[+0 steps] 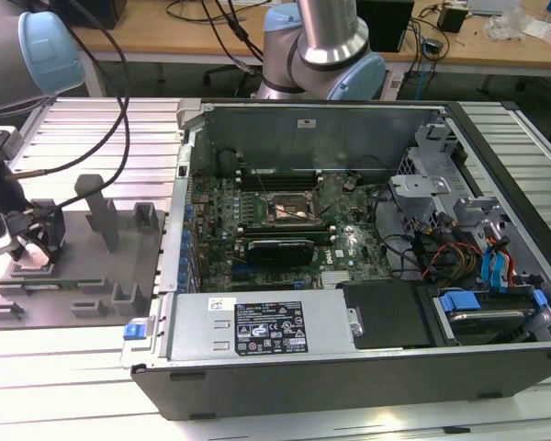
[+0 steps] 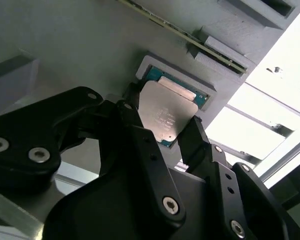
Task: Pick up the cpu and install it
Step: 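Pick up the cpu and move it towards the insertion slot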
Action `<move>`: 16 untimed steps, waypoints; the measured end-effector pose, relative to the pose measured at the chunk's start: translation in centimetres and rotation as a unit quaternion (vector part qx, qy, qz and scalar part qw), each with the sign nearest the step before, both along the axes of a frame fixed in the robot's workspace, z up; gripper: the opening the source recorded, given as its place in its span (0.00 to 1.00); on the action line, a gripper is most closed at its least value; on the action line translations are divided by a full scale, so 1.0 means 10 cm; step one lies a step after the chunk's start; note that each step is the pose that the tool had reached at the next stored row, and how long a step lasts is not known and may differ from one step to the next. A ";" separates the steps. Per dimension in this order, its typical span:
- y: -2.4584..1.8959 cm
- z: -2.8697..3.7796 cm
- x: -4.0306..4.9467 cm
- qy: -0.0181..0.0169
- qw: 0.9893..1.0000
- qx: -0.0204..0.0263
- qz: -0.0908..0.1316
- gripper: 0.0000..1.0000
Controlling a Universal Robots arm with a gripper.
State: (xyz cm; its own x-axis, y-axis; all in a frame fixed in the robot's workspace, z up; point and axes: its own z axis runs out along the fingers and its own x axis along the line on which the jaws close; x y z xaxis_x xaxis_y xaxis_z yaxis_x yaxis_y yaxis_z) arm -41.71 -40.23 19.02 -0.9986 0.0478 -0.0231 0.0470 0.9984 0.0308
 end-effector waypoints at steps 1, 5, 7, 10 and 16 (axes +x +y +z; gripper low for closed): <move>0.000 0.022 0.000 0.000 1.000 0.000 0.000 0.55; 0.000 0.096 0.000 0.000 1.000 0.000 0.000 0.55; 0.000 0.132 0.000 0.000 1.000 0.000 0.000 0.55; 0.000 0.207 0.000 0.000 1.000 0.000 0.000 0.55; 0.001 0.302 0.000 0.000 1.000 0.000 0.000 0.55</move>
